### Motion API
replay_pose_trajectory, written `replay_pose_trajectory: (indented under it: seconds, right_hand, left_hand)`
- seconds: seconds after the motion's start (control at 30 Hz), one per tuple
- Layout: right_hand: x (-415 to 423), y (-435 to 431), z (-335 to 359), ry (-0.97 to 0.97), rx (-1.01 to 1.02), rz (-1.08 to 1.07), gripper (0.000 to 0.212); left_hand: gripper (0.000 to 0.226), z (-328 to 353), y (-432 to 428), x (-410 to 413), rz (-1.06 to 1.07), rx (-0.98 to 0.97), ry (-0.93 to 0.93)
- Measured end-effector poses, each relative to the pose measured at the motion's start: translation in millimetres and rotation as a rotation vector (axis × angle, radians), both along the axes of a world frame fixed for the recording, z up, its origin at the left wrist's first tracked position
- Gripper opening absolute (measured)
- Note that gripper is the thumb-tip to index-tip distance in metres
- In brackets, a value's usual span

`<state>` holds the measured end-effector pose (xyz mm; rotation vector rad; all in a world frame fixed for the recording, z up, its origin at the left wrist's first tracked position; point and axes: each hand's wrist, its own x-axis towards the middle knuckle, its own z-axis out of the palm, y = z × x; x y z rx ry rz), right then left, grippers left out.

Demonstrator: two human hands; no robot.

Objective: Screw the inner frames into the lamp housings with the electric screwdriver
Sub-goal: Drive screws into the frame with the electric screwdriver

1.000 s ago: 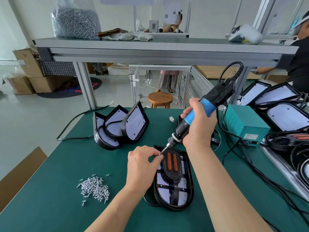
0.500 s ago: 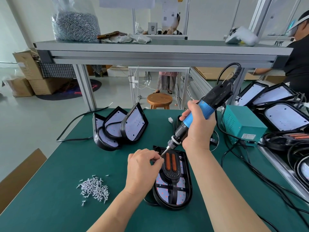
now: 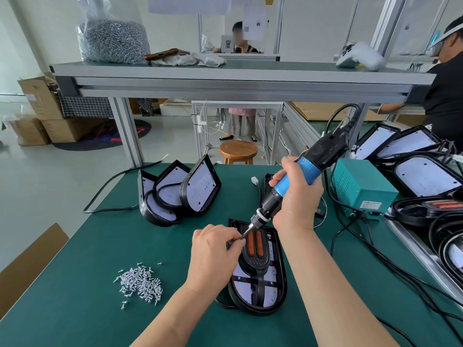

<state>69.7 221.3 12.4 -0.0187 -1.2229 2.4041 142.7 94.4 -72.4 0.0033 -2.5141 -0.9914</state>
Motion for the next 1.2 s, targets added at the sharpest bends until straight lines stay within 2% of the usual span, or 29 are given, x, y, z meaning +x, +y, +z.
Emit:
replay_pose_trajectory:
  seconds: [0.47, 0.77, 0.93, 1.03, 1.2]
  right_hand:
    - [0, 4, 3, -0.012, -0.036, -0.016, 0.022]
    - [2, 5, 2, 0.013, -0.006, 0.017, 0.02]
    - [4, 3, 3, 0.043, 0.044, -0.01, 0.019]
    - [4, -1, 3, 0.022, 0.059, -0.077, 0.014]
    - [7, -6, 4, 0.058, 0.081, -0.057, 0.015]
  left_hand:
    - [0.014, -1, -1, 1, -0.018, -0.016, 0.024]
    - [0.026, -1, -3, 2, -0.062, -0.005, -0.003]
    - [0.033, -1, -1, -1, -0.078, -0.084, 0.009]
    - [0.029, -3, 2, 3, -0.074, -0.152, 0.053]
    - [0.032, -9, 1, 0, -0.068, -0.154, 0.05]
